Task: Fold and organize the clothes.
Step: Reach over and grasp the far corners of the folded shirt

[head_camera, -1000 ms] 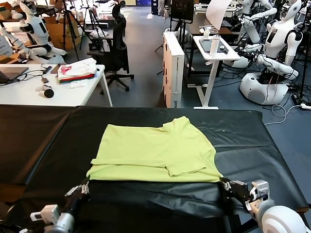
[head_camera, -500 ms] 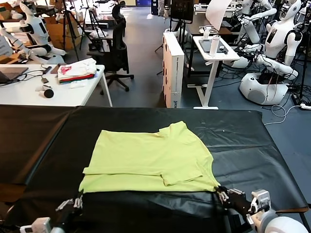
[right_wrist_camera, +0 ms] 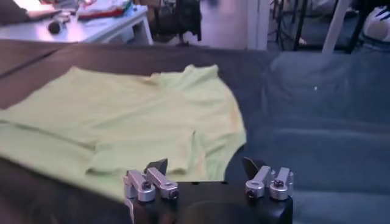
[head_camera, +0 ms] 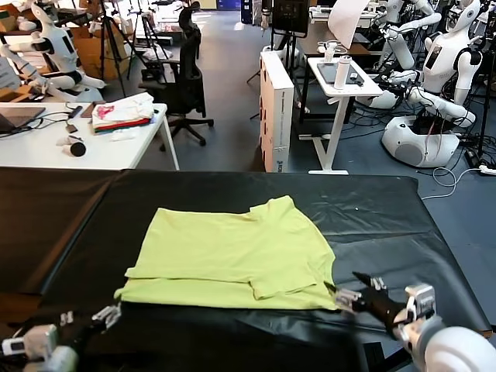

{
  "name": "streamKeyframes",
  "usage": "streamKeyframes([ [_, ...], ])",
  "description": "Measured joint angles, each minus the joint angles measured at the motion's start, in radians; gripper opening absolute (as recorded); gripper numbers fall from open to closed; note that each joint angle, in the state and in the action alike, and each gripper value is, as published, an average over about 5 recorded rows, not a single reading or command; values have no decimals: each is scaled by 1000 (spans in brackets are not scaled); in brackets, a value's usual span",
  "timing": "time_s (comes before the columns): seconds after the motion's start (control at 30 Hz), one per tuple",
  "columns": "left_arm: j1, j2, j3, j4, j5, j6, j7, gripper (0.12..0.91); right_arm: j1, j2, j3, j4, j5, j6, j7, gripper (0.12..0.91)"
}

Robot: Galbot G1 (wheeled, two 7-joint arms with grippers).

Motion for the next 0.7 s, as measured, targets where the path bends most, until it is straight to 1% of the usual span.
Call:
streamKeyframes([
  [0.07,-37,9,6,5,-8,21,4,907,34,1,-10,-13,6,-6,-1,907],
  [0.13,-56,10,13,10,-1,28,16,907,55,3,-14,-24,7,-6,0,907],
  [0.2,-60,5,19,17,-2,23,27,907,73,8,-20,-37,8,-5,6,907],
  [0.27,-61,2,23,24,-17,9,30,907,95,17,-31,-53,11,-11,20,907],
  [0.33,-72,3,32,32,-42,0,19,907,121,26,-47,-73,16,-27,38,907],
  [0.4,-99,9,48,42,-73,9,-7,907,154,37,-71,-97,21,-52,55,907],
  [0.53,-204,16,96,80,-183,76,-88,907,250,60,-148,-155,23,-99,74,907],
  [0.57,-238,18,109,94,-210,89,-101,907,277,66,-171,-171,21,-105,74,907],
  [0.6,-274,21,121,111,-232,98,-106,907,306,71,-195,-189,17,-110,73,907],
  [0.63,-308,25,133,129,-246,102,-102,907,335,77,-219,-206,13,-112,70,907],
  [0.7,-375,36,153,175,-255,97,-77,907,392,89,-267,-244,0,-113,58,907],
])
